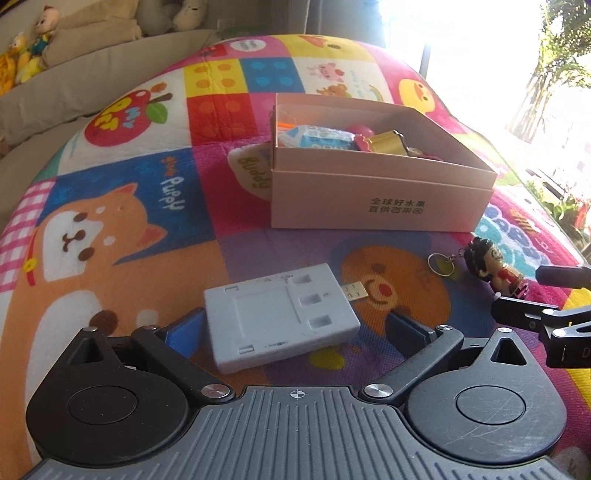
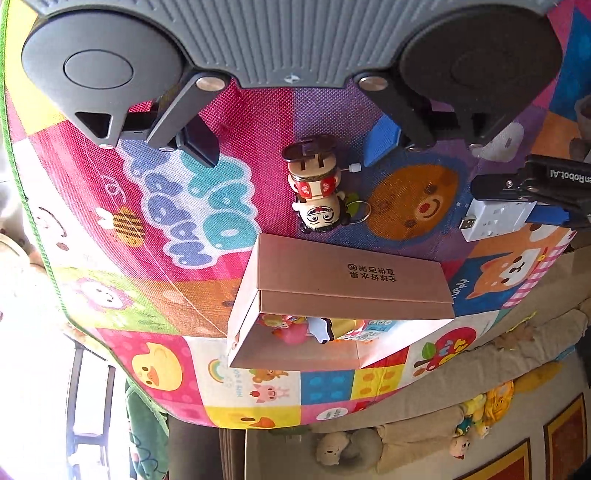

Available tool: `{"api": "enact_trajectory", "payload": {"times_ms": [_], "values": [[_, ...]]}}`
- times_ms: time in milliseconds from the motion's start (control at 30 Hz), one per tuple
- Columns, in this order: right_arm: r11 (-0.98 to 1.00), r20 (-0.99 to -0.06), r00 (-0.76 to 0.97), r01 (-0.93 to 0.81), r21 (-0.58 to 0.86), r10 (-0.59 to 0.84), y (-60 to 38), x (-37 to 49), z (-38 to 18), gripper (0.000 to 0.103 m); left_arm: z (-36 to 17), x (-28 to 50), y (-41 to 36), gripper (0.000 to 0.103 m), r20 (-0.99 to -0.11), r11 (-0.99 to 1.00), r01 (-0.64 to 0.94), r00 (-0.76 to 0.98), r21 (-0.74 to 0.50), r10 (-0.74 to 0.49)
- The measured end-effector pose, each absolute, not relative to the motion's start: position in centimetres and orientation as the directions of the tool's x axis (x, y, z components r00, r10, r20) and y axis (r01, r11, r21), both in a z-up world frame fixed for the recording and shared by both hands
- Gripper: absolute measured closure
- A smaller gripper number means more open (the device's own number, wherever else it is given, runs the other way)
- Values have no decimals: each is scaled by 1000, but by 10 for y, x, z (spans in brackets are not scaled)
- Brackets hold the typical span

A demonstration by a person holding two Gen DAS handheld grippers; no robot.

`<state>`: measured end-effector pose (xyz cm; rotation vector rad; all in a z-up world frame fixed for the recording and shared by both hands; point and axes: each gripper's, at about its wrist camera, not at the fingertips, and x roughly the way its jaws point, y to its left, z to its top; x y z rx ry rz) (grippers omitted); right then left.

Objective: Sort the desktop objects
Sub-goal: 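Grasp the doll figurine with the right gripper while the left holds the card reader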

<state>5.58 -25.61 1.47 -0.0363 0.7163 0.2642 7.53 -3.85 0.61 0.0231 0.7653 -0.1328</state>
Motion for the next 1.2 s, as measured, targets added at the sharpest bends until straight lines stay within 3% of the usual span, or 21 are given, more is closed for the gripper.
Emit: {"api": "enact_trajectory", "payload": {"times_ms": [67, 733, 800, 867, 967, 1200], "values": [[966, -648, 729, -253, 45, 221, -254, 55, 15, 10, 4, 79, -45, 0, -690, 989, 148, 716, -1, -108], [962, -643, 732, -271, 26, 224, -249, 53, 13, 9, 5, 85, -48, 0, -690, 992, 126, 719, 9, -85], [956, -633, 737, -291, 19, 237, -247, 51, 15, 12, 6, 84, -45, 2, -683, 993, 121, 725, 3, -86], [948, -626, 739, -318, 2, 249, -242, 52, 18, 22, 8, 84, -43, 7, -675, 993, 114, 732, -7, -88], [941, -629, 735, -337, -17, 252, -232, 60, 23, 34, 9, 83, -41, 7, -666, 994, 110, 740, -19, -95], [935, -686, 689, -353, -33, 236, -217, 84, 21, 47, 13, 67, -35, 7, -642, 992, 122, 758, -29, -112]]}}
